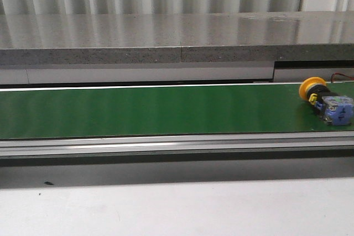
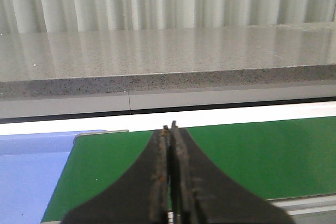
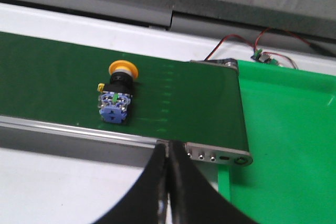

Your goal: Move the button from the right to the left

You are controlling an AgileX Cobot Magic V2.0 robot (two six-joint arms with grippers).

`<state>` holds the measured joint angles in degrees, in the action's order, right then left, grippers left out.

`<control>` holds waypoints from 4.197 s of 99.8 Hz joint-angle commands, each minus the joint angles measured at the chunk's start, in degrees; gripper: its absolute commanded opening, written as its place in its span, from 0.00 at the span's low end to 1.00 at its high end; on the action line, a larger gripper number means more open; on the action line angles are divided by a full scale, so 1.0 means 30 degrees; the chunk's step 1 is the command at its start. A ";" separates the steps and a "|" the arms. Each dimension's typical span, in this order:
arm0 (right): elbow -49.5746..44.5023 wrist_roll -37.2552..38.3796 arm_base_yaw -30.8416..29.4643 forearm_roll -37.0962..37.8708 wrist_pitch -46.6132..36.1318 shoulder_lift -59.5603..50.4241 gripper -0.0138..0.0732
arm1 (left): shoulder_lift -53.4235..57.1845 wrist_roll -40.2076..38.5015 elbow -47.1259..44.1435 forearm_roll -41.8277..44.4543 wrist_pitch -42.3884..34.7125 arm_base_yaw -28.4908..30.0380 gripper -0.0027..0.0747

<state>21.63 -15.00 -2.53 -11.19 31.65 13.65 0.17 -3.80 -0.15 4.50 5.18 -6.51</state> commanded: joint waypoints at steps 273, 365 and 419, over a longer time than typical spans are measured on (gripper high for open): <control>0.0423 -0.0213 0.0021 0.0068 -0.1844 -0.0702 0.08 | -2.8288 -0.4279 2.4628 -0.3422 1.7491 -0.7714 0.76; 0.0423 -0.0213 0.0021 0.0068 -0.1844 -0.0702 0.08 | -3.4662 -0.4772 2.8270 -0.4489 1.7295 -0.9577 0.59; 0.0423 -0.0213 0.0021 0.0068 -0.1844 -0.0702 0.08 | -3.2701 -0.4772 2.8270 -0.3804 1.7453 -0.8046 0.10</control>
<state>21.40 -15.25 -2.53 -11.19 30.85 11.07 -102.82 -17.67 82.97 -7.15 58.27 -32.78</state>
